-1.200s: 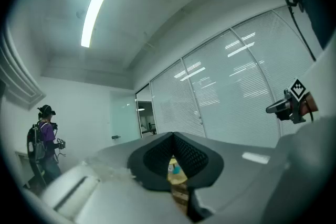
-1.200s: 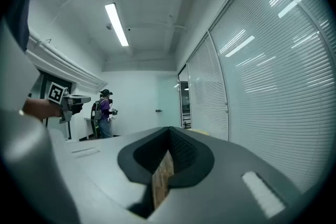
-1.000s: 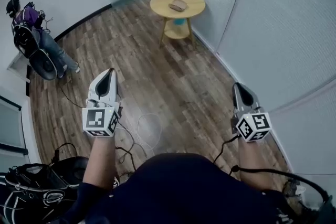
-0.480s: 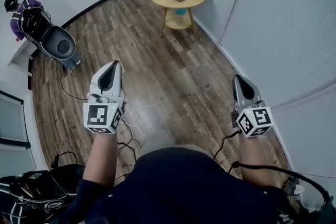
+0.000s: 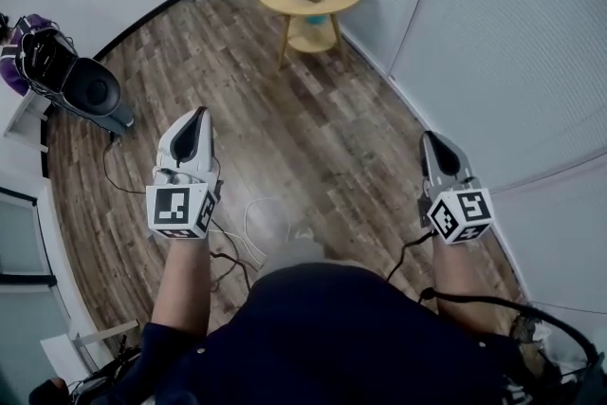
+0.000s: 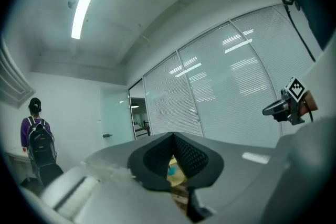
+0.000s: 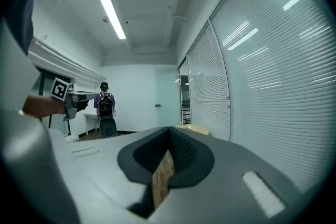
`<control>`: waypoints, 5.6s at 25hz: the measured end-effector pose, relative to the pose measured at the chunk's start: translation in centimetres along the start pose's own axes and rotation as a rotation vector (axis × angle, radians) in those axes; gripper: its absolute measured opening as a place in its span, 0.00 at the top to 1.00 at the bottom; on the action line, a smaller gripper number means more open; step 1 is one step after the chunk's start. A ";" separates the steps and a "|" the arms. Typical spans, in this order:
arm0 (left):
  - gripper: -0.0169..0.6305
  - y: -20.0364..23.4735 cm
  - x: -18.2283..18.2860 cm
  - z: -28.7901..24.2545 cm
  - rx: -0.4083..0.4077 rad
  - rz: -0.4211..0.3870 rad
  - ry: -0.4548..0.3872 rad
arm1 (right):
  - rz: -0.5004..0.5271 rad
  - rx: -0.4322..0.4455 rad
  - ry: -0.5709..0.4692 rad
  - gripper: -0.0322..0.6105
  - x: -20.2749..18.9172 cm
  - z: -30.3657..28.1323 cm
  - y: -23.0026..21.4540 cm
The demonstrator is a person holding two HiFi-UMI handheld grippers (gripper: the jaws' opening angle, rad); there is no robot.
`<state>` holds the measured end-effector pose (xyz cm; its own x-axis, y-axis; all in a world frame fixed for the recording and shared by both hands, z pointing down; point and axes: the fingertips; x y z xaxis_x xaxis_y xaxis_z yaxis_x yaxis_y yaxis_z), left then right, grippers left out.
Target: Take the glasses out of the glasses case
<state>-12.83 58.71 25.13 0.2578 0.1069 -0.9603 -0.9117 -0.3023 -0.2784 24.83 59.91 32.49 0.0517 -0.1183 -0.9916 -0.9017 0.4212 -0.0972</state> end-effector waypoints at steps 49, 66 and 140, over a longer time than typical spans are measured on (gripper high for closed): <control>0.97 12.4 -4.4 -31.7 0.005 0.029 0.023 | -0.002 0.136 0.019 0.94 3.6 -34.4 -8.6; 0.97 17.5 -6.8 -40.5 0.065 -0.007 0.052 | -0.023 0.187 0.024 0.94 3.5 -46.4 -12.2; 0.97 33.1 -14.2 -95.1 -0.037 0.080 0.130 | -0.087 0.364 0.191 0.94 7.5 -100.9 -28.2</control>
<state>-16.20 -42.85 27.65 0.2260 -0.0415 -0.9732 -0.9192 -0.3398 -0.1990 7.31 -43.58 36.39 0.0096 -0.3172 -0.9483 -0.6851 0.6887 -0.2373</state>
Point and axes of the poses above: the fingertips, and each gripper's own axes: z backward along the fingers, y to its left, x out of its top, and after that the axes turned 2 degrees about -z, right-handed
